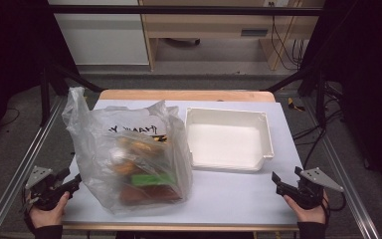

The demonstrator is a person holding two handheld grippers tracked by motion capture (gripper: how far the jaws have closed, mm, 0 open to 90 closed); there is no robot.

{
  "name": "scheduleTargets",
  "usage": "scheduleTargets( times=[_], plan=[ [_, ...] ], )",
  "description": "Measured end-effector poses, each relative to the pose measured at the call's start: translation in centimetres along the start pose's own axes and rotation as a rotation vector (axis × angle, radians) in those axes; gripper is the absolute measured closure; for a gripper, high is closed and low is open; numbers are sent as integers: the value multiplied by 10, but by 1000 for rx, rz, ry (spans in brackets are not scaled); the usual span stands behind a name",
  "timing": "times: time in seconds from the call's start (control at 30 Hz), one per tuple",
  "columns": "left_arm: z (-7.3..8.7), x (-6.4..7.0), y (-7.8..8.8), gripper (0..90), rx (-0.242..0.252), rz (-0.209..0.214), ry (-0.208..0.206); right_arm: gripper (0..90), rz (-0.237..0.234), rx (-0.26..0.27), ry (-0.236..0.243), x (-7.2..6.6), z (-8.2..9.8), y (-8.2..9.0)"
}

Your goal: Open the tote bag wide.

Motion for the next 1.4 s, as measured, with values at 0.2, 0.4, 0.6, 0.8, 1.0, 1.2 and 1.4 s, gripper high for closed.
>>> scheduleTargets(
  times=[0.2, 0.4, 0.6, 0.8, 1.0, 1.2, 1.4],
  plan=[
    [-12, 0, 10, 357, 39, 29, 31, 213, -47, 39, 17, -21, -21, 5],
    [-25, 6, 20, 377, 74, 55, 41, 278, -120, 44, 33, -51, -41, -3],
    [-34, 12, 31, 401, 94, 88, 50, 339, -213, 27, 53, -81, -54, -20],
    [-47, 17, 48, 431, 138, 128, 64, 396, -277, 19, 81, -109, -64, -31],
    [-62, 23, 66, 443, 182, 161, 56, 452, -345, 23, 128, -141, -79, -38],
    [-71, 29, 86, 435, 215, 201, 55, 440, -450, 51, 159, -179, -93, -38],
    [-73, 47, 96, 428, 229, 234, 20, 380, -571, 38, 162, -212, -92, -39]
  ],
)
Point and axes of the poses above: each handheld gripper's, and its own axes: y roughly backward along the jaws, z roughly out of its underside, x roughly to its right, the point moved 7 cm from there along -y, roughly forward along the jaws, and after that the axes turned 15 degrees about -z, right-handed, at the moved point
